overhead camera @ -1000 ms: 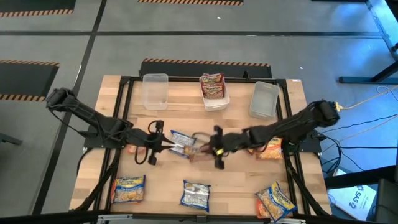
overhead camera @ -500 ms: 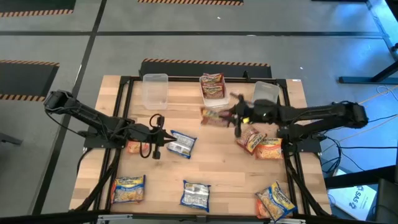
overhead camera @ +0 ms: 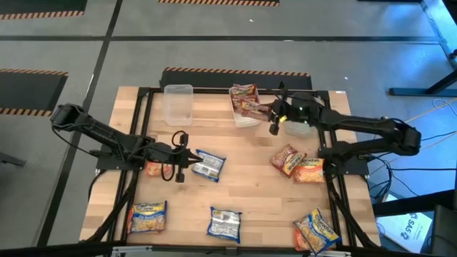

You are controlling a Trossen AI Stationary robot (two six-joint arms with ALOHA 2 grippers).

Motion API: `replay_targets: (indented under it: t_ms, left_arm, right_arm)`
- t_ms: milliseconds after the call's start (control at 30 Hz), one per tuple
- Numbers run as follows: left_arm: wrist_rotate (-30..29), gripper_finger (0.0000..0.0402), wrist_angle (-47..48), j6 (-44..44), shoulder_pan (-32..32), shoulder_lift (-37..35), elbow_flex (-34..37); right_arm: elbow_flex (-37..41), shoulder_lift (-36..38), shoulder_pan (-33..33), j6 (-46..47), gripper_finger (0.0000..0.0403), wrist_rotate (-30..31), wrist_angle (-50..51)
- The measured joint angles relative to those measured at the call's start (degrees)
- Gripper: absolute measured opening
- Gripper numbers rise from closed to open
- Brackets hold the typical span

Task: Sort Maruchan noodles
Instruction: Put the red noodle pack into the white bin

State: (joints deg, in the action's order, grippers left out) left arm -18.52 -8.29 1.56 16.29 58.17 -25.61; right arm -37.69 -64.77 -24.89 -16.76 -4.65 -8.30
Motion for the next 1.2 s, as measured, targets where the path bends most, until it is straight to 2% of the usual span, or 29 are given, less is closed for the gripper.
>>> replay_targets:
  t_ms: [233, 533, 800, 1100, 1200]
  left_arm:
    - [-0.6, 0.0016, -1.7, -1.0, -0.1, 0.0, 0.0]
    - [-0.9, 0.0016, -3.4, -1.0, -0.7, 0.0, 0.0]
    - [-1.7, 0.0016, -3.8, -1.0, -0.7, 0.0, 0.0]
    - [-2.0, 0.0016, -5.1, -1.0, -0.7, 0.0, 0.0]
    - [-2.0, 0.0016, -5.1, -1.0, -0.7, 0.0, 0.0]
  right_arm:
    - [0.0, -6.2, -8.1, -7.4, 0.0062, -11.3, -10.1]
    - [-0.1, -19.3, -16.2, -9.1, 0.0062, -25.4, -19.1]
    - [-0.1, -25.3, -15.9, -9.5, 0.0062, -26.4, -26.1]
    - [-0.1, -27.8, -15.2, -11.3, 0.0062, -25.5, -25.6]
    - [-0.1, -28.2, -12.9, -11.4, 0.0062, -22.5, -25.2]
